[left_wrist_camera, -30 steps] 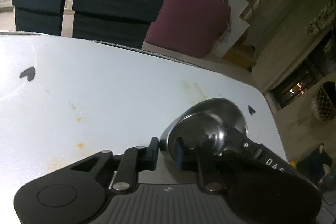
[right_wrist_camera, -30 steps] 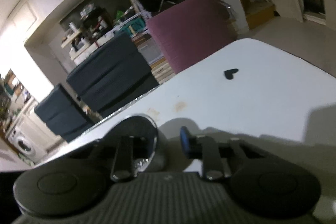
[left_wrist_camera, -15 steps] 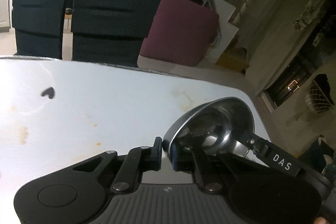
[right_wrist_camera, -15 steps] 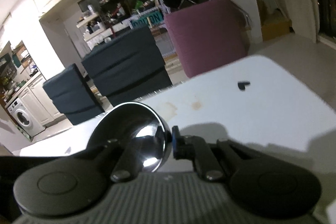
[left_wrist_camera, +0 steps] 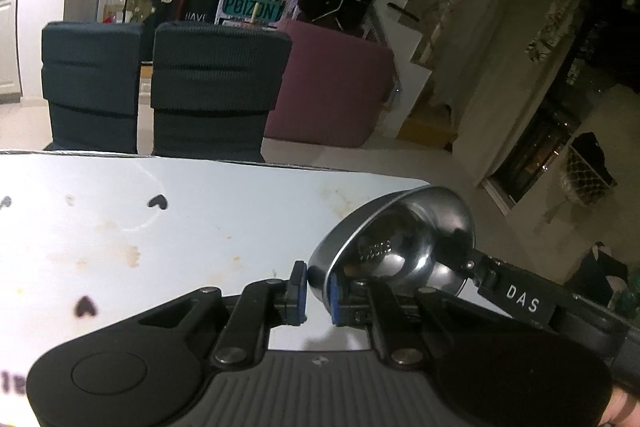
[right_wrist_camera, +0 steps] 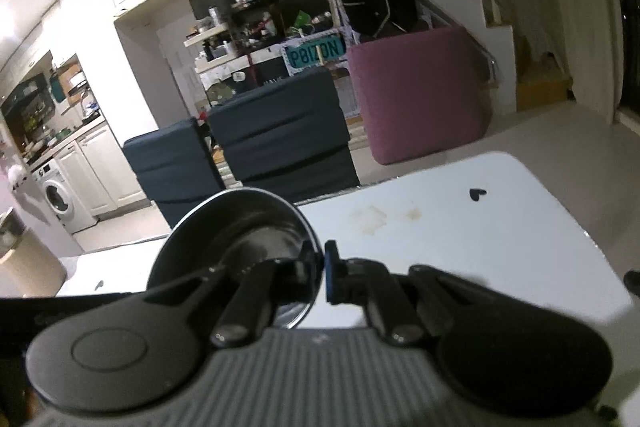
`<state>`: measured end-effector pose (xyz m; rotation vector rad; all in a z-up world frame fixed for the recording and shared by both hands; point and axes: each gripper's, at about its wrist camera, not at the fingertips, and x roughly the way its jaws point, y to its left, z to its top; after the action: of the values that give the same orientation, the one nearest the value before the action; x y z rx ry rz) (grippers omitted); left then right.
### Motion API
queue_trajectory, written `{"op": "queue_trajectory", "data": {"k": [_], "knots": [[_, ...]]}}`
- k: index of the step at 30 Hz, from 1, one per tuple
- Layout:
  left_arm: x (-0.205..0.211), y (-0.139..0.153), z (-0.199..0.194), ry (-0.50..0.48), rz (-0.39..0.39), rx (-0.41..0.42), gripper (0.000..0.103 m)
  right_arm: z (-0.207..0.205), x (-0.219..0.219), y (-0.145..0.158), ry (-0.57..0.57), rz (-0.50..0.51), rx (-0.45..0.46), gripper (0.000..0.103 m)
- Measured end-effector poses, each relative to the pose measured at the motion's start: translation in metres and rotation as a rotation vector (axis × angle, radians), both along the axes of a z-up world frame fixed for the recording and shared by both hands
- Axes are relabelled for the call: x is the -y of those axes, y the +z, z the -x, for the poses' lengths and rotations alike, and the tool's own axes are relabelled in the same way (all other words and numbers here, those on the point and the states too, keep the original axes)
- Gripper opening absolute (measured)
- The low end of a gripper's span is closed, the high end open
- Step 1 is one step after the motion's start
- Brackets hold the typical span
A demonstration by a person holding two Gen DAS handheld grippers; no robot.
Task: Organize plates and bowls
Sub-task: 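Lift the round steel bowl with both grippers and carry it over the trays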
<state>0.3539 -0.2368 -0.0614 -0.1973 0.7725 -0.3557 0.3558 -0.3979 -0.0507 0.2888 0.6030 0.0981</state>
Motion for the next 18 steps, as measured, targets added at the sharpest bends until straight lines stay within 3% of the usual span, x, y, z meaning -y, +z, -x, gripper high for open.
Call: {"op": "queue_trajectory", "data": {"k": [6,18], "knots": [[-0.024,0.013,0.043,-0.053,-0.050,0.024,0.012,0.039,-0.017,0.007,0.020,-0.009,-0.020,0.006],[-0.074,0.001,0.110,-0.107,-0.024,0.003,0.012,0.094,-0.043,0.012,0.058,-0.032,-0.056,0.008]]}}
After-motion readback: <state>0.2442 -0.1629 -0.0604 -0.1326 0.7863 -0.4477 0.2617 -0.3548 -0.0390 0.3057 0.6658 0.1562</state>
